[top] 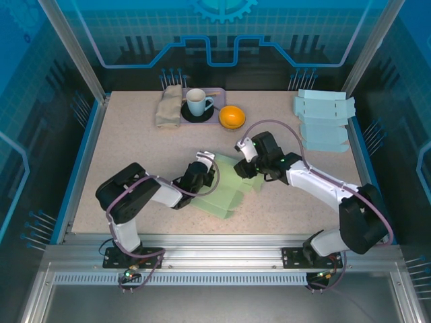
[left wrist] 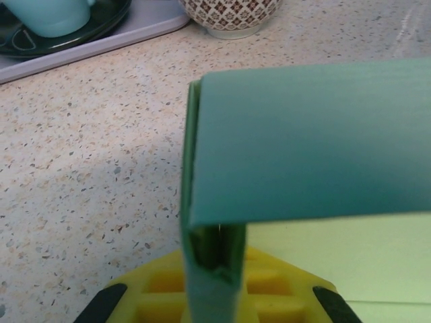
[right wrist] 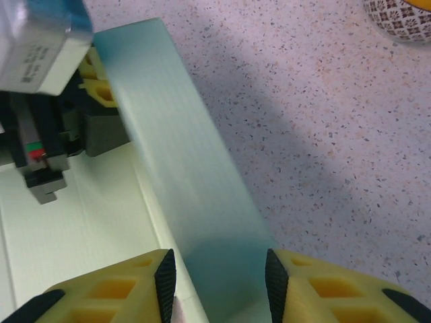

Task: Fold the paper box

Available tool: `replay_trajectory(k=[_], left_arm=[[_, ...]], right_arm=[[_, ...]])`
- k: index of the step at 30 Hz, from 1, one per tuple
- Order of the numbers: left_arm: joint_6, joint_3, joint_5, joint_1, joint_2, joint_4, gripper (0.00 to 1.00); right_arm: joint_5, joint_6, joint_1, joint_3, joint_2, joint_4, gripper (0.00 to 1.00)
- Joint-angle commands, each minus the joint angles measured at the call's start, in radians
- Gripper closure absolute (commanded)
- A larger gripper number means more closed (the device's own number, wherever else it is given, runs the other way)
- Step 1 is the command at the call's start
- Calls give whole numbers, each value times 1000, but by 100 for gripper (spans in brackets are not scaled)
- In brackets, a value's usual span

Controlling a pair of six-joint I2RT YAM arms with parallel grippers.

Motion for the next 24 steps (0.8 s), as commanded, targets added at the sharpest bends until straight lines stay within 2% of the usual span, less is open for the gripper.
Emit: replay_trajectory(k=[1,4,10,13,19,24], left_arm=[[-80,49,-68,5,-27,-252,100],[-128,96,-121,4,-53,-365,100],[-194,144,-102,6,-119,-477,100],[-245,149,-78,5,-163,-493,100],[-294,114,-36,6,-168,-371,100],[-289,54,-62,7,-163,-207,100]], right_arm=[[40,62,-2,54,-60,-90,57],[91,139,-2,118,-72,-171,53],[145,314,-6,284,-12,-342,46],[117,388,-27,310,12,-342,45],[17,538,-60,310,66,-276,44],[-44,645,-62,291,92,-201,44]])
